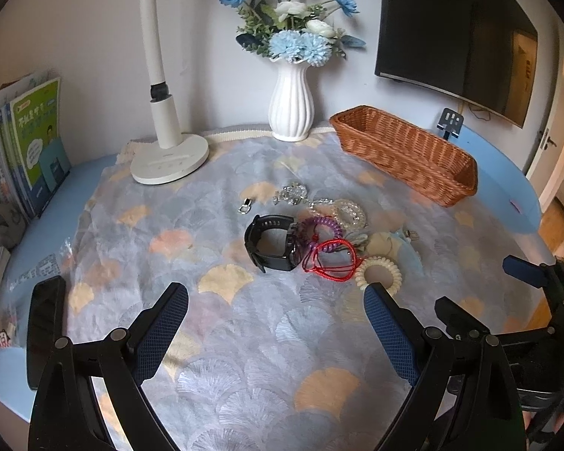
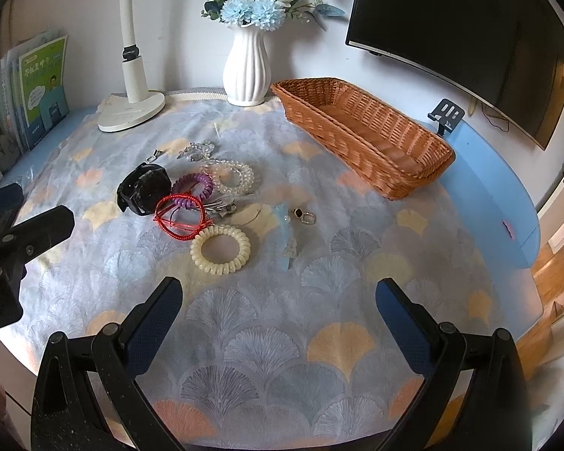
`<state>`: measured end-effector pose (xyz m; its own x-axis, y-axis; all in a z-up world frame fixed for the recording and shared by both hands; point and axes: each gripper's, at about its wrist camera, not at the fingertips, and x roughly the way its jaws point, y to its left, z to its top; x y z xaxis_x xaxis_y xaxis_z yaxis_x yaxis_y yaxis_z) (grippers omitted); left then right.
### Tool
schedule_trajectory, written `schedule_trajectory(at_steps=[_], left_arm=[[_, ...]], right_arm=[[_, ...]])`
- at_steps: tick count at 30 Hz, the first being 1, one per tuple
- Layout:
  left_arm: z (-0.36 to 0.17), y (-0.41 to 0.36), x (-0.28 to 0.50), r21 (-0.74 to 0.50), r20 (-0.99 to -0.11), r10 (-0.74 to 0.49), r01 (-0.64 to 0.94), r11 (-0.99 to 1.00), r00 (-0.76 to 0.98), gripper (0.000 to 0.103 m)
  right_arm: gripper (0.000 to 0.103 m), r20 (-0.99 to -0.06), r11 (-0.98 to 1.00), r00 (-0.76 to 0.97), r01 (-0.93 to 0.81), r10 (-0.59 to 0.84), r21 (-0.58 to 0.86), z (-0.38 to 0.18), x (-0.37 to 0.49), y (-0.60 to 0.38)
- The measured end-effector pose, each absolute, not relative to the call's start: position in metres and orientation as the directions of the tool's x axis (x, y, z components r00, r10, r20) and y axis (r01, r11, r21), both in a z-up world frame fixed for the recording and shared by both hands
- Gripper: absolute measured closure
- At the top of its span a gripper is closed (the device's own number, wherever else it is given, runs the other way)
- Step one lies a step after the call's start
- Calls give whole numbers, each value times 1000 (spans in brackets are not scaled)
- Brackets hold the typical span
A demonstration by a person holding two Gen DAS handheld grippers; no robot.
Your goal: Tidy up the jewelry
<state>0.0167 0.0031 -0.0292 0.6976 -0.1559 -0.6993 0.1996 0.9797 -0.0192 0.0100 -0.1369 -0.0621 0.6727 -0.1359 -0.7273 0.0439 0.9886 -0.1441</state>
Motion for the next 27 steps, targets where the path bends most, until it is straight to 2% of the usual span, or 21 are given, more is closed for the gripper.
schedule_trajectory(at_steps=[9,11,15,16,17,20,22,23,24,26,27], left_arm=[[-30,2,19,-17,-700,-161,209,978,696,9],[-31,4,22,-35,-699,-198,243,969,688,10],[-35,12,44,-112,-721,-282,295,949,633,17],[-36,13,48,-121,-720,-291,299,946,630,21],[-38,16,56,-132,-725,-304,309,942,618,29],[-49,15,77,-131,-758,-321,349,928,567,33],[-57,10,89,-100,-780,-297,359,928,550,39],[-60,8,93,-94,-786,-297,370,924,542,48],[-63,7,98,-95,-791,-302,382,919,531,51],[-69,4,103,-89,-798,-303,395,914,521,51],[-72,2,106,-80,-800,-301,405,911,518,52]], right_arm=[[0,-726,987,670,74,-156,-144,-64,11,-152],[0,-730,987,664,97,-160,-129,-64,13,-166],[0,-745,988,652,130,-144,-77,-66,17,-193],[0,-744,988,652,132,-146,-78,-67,17,-197],[1,-745,989,651,126,-144,-81,-69,19,-198],[10,-774,999,632,48,-41,-14,-79,24,-199],[14,-789,998,613,-8,52,60,-87,28,-197],[17,-791,992,600,-42,117,115,-91,31,-194],[29,-792,988,592,-61,148,139,-94,32,-191],[49,-798,978,566,-104,206,179,-99,41,-182],[53,-802,975,554,-122,221,184,-101,47,-176]])
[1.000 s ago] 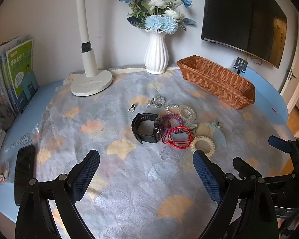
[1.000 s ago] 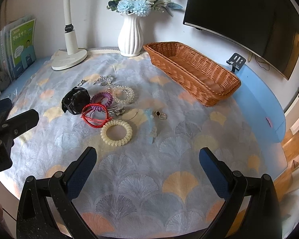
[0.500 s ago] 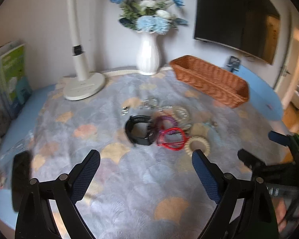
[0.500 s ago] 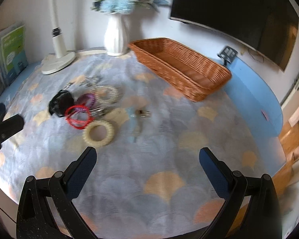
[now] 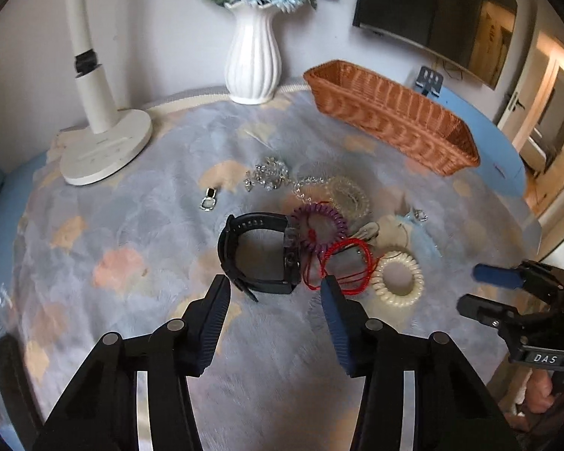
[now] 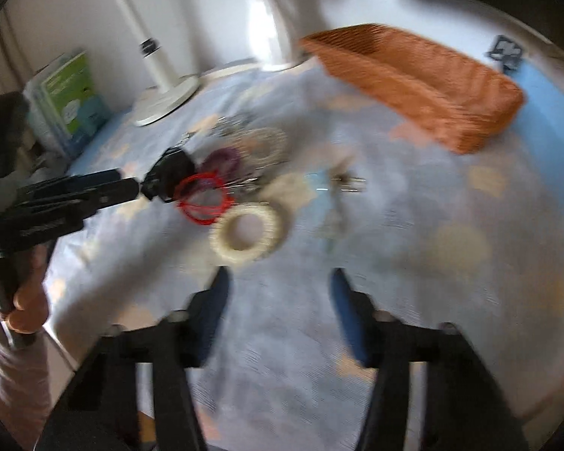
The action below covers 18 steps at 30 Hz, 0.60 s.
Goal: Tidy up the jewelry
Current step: 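Grasp the black watch with the left tool while the right tool grasps the cream coil hair tie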
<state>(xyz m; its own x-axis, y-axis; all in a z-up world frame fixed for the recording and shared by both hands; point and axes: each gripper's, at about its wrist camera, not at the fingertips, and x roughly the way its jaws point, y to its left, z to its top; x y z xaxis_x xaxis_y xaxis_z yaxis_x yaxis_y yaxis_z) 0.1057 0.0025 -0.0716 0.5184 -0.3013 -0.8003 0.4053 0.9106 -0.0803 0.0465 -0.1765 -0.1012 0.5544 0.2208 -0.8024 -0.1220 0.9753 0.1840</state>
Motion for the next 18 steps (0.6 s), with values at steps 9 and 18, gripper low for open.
schedule_trajectory(at_steps=[9,18], left_arm=[[-86,-15,116,81,-834,-295,632,771,467,52],[-89,-27,127,-55,-887,-399,805,590,232,52]], right_arm=[[56,-840,979,505,-133,199,152,-120,89,-160],[56,-843,984,518,-165,144,66,-122,100,-148]])
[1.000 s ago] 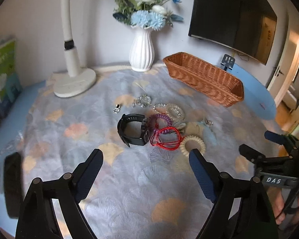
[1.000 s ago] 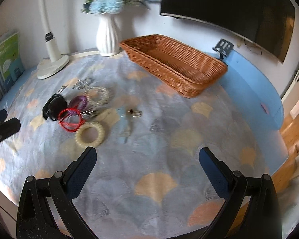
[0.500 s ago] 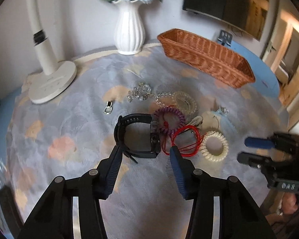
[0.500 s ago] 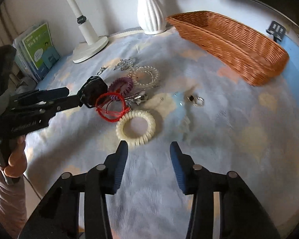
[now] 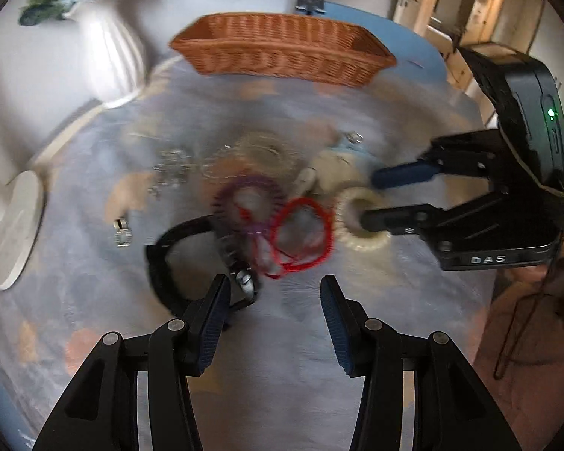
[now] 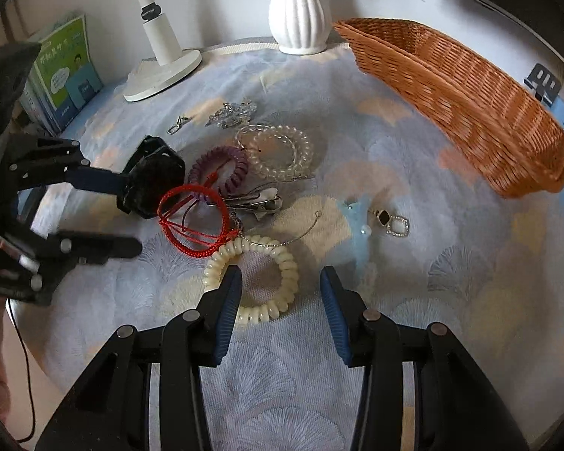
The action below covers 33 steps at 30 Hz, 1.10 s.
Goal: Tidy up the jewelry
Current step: 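Grasp the black watch with the left tool while the right tool grasps the cream coil hair tie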
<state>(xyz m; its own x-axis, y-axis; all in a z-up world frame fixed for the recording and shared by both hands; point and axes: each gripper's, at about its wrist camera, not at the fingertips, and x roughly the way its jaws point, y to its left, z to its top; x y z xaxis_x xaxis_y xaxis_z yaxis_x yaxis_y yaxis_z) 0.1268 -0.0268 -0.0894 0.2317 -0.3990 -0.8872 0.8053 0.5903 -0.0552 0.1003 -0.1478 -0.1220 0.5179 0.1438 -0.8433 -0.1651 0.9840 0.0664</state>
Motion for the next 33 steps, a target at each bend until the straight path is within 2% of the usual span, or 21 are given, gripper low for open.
schedule_trajectory(at_steps=[4,7,8,11,12,13,14,15,19,23,26,30,33], left_arm=[[-95,-38,121,-3,-911,-344,833,553,226,52],[-102,-45,126,75,-934,-261,850,521,242,52],[-105,-47,127,119,-941,-221,861,495,257,53],[-108,-52,125,160,-946,-193,892,423,261,54],[-108,-53,123,169,-946,-191,898,406,264,57],[-107,-52,123,165,-946,-195,901,400,260,61],[-107,-53,121,166,-943,-202,901,400,264,78],[-106,-50,118,169,-942,-203,898,406,269,89],[-102,-42,114,116,-934,-241,862,494,263,89],[-81,-24,109,-6,-899,-344,778,629,271,89],[-64,-20,98,-39,-865,-392,737,675,313,99],[-28,-15,88,-60,-802,-458,711,700,384,99],[-28,-11,89,-67,-831,-439,721,690,343,95]], right_arm=[[57,-839,985,536,-171,96,4,-122,107,-138],[73,-825,980,561,-194,70,-48,-122,108,-129],[81,-826,978,559,-201,75,-48,-121,108,-129],[86,-822,975,566,-212,70,-63,-120,103,-127],[88,-822,975,565,-214,74,-59,-120,101,-128],[88,-824,975,562,-215,79,-53,-120,100,-129],[89,-826,975,557,-217,86,-45,-120,99,-130],[89,-827,975,554,-218,92,-38,-119,97,-131],[90,-833,974,535,-225,143,22,-115,88,-138],[90,-821,971,532,-218,205,102,-103,74,-151],[90,-797,961,544,-218,263,169,-87,64,-165],[90,-762,964,593,-198,261,176,-65,56,-181],[90,-758,961,590,-183,276,207,-64,54,-193]])
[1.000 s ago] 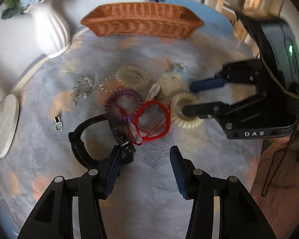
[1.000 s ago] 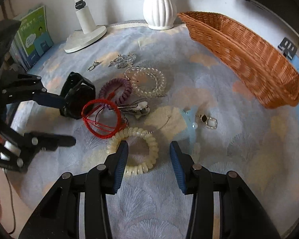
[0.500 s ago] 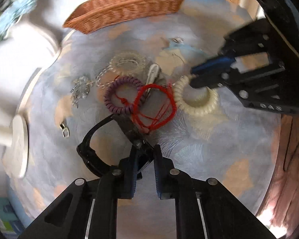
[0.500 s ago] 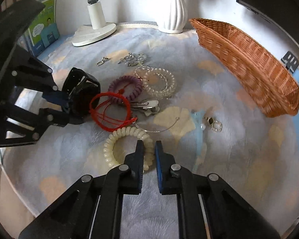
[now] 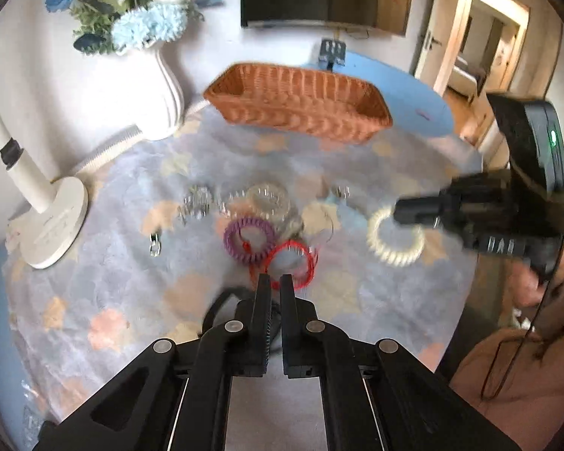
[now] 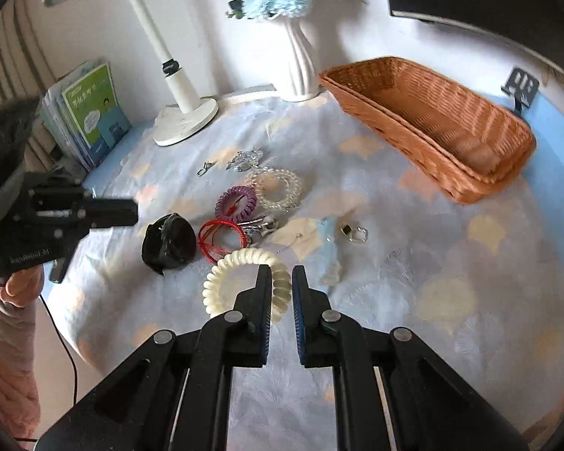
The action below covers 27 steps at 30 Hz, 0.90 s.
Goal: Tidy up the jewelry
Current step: 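Grasp the black watch with the left tool while the right tool grasps the cream coil hair tie, then carry the watch and cream coil into the wicker basket while both tools open to release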
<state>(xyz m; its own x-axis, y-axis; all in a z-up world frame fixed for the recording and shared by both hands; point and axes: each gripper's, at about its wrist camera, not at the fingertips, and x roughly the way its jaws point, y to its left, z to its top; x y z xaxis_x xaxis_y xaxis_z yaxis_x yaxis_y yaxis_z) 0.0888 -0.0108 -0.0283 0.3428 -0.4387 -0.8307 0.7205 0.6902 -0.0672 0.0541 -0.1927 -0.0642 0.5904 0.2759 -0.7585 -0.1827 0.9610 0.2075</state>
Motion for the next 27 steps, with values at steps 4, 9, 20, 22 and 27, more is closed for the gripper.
schedule_trajectory(at_steps=[4,9,20,22,27], left_arm=[[-49,-15,77,-51,-881,-384,750,660,278,53],[-76,-32,78,73,-916,-259,762,643,307,51],[-83,-40,87,19,-914,-282,725,688,291,92],[-68,-41,85,10,-894,-314,716,698,319,92],[-20,-60,95,8,-836,-384,707,707,393,92]], right_arm=[[90,-762,960,584,-177,279,216,-72,49,-200],[90,-764,948,561,-188,317,255,-79,49,-196],[90,-742,943,582,-176,332,284,-68,45,-214],[90,-724,941,603,-169,334,292,-58,46,-225],[90,-687,948,660,-138,305,287,-32,59,-258]])
